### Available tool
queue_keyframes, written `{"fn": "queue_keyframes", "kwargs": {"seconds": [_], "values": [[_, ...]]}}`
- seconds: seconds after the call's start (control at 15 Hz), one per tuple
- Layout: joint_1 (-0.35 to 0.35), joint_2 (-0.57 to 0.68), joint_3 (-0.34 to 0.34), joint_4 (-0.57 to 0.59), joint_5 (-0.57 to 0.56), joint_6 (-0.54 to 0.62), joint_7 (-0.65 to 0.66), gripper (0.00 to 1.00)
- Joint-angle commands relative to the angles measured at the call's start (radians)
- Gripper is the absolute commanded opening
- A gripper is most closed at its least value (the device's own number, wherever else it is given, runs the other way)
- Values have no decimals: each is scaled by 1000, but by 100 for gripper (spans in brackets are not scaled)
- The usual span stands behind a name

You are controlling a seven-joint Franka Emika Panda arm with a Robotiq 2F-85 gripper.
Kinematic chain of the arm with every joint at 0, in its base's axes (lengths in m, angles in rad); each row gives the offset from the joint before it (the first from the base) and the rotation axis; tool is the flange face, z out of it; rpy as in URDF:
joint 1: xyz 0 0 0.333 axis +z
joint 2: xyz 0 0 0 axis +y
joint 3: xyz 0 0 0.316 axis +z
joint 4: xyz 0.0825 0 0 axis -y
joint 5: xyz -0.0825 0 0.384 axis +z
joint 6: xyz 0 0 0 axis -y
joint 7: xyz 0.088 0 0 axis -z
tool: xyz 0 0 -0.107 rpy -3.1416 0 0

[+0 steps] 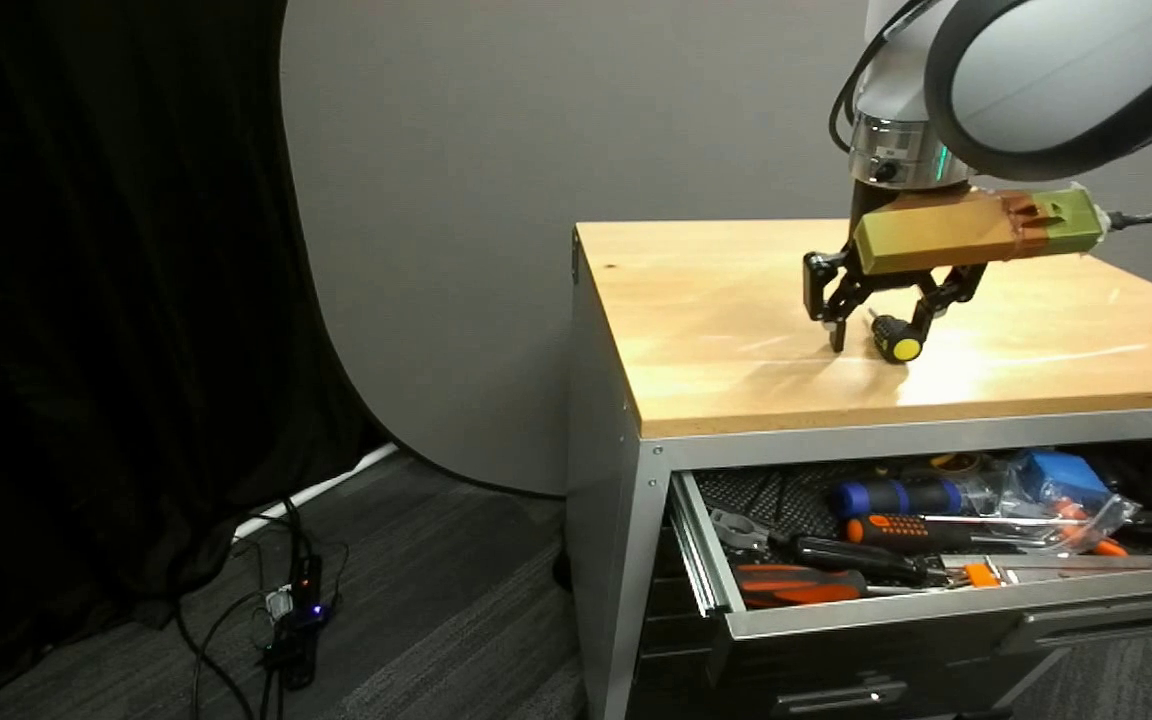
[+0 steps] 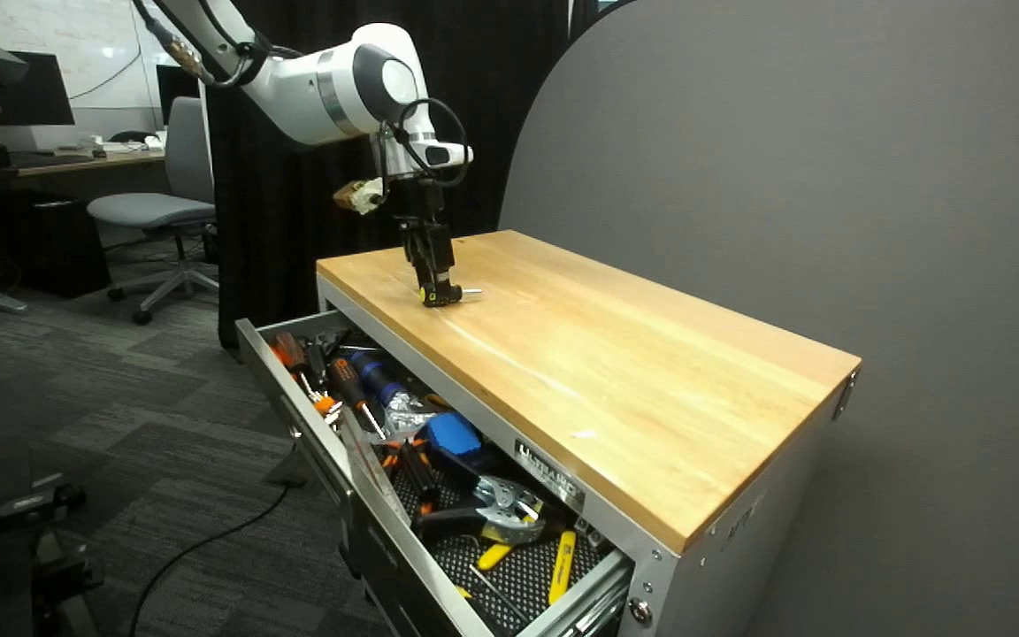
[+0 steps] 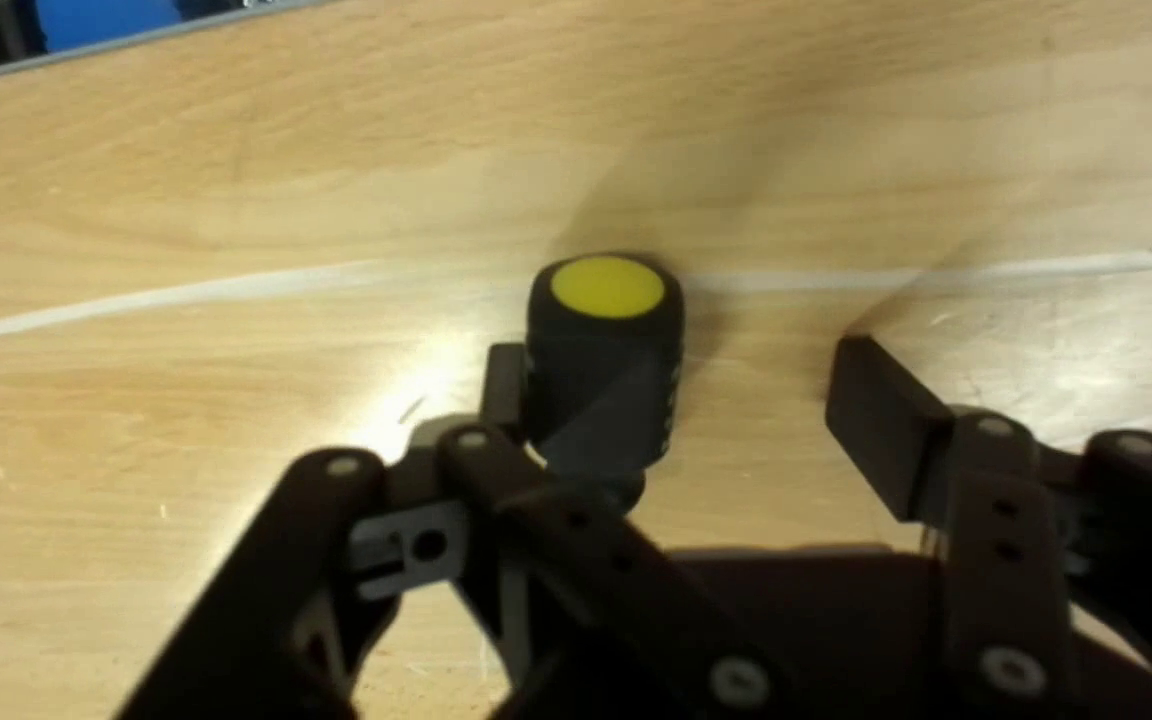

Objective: Put the screwdriver in the top drawer the close it

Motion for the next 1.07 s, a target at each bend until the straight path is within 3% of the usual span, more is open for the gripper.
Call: {"fn": "queue_keyframes", "kwargs": {"seconds": [0.0, 0.27, 0.33, 0.73, 1.0], "values": [[20, 15, -30, 41, 9, -42, -1, 45], [16, 11, -33, 26, 22, -55, 23, 14], [14, 9, -33, 19, 27, -50, 28, 11], [14, -97, -32, -136, 21, -21, 67, 11], [17, -216, -15, -323, 14, 8, 84, 11]]}}
